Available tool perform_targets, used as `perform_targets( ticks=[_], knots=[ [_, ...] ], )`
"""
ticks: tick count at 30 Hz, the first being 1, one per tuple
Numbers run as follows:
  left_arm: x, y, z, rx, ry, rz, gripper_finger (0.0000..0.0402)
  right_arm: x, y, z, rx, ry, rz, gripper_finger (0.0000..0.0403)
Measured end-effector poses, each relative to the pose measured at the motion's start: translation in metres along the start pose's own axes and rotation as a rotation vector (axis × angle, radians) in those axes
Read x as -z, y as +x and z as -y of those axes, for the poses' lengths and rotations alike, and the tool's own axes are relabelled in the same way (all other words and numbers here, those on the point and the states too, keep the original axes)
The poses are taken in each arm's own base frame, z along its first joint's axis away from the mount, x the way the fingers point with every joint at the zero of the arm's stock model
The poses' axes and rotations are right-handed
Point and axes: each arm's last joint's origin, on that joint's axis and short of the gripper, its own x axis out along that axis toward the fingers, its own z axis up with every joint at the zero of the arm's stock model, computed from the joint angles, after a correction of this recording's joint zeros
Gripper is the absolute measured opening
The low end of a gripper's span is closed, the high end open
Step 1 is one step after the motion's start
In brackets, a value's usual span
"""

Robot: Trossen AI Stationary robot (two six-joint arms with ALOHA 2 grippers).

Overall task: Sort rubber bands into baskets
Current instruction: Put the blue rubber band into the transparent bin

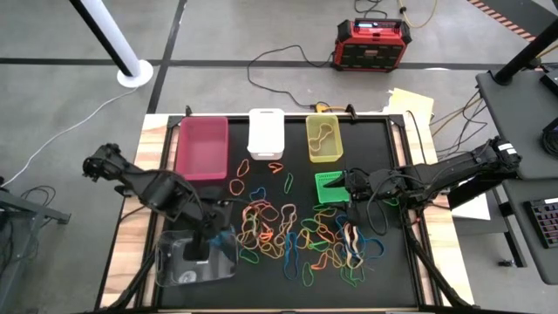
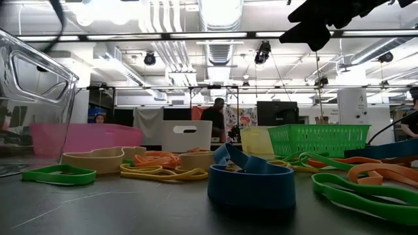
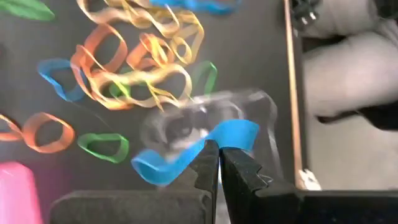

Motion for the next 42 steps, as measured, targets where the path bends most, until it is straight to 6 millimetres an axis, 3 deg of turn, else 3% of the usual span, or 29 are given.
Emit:
perform_targets(
  ticks=[9, 14, 21, 26, 32, 37, 42],
  knots=[
    [0.027, 0.043, 0.018, 0.142, -0.219, -0.27, 0.0, 0.0, 0.0, 0.0, 0.0, -0.012, 0.0, 0.026],
    [0.042, 0.072, 0.016, 0.161, -0.344, -0.414, 0.0, 0.002, 0.0, 0.0, 0.0, -0.025, -0.005, 0.026],
    [0.058, 0.095, 0.005, 0.077, -0.385, -0.504, 0.0, 0.003, 0.001, 0.0, 0.001, -0.029, -0.01, 0.026],
    [0.056, 0.092, 0.006, 0.076, -0.398, -0.49, 0.0, 0.004, 0.001, 0.0, 0.001, -0.029, -0.01, 0.026],
    [0.039, 0.07, 0.02, 0.054, -0.428, -0.284, 0.0, 0.004, 0.001, 0.0, 0.001, -0.03, -0.011, 0.026],
    [0.031, 0.058, 0.031, 0.046, -0.63, -0.207, 0.0009, 0.004, 0.001, 0.0, 0.001, -0.031, -0.011, 0.026],
    [0.027, 0.065, 0.051, 0.093, -0.744, -0.187, 0.0045, 0.004, 0.001, 0.001, 0.0, -0.046, -0.013, 0.026]
  ],
)
